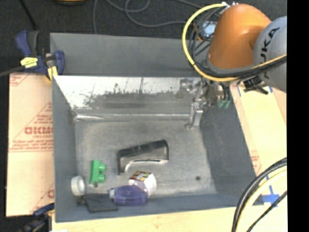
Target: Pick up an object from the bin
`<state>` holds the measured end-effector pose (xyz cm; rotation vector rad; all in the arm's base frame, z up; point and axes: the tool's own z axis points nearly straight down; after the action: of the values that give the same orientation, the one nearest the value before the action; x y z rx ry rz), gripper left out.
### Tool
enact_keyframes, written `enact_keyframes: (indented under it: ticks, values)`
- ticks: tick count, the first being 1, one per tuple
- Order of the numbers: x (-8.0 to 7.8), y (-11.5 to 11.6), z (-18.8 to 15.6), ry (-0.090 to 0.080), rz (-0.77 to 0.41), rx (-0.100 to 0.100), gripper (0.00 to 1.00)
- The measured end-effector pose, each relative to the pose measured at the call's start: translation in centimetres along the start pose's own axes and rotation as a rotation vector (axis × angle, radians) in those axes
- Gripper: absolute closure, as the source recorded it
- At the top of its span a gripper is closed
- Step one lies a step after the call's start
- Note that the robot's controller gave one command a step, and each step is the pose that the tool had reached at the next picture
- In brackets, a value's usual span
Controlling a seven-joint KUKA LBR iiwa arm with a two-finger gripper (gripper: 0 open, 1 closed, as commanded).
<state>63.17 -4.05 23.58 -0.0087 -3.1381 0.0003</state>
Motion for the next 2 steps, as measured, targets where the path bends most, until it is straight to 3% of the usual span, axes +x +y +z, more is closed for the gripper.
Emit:
enact_keyframes:
  ticks: [1, 2]
  values:
    - [-0.1, 0.0, -0.5, -0.008, -0.001, 0.001, 0.0]
    - [3.4, 4.0, 4.1, -0.011, -0.012, 0.001, 0.0]
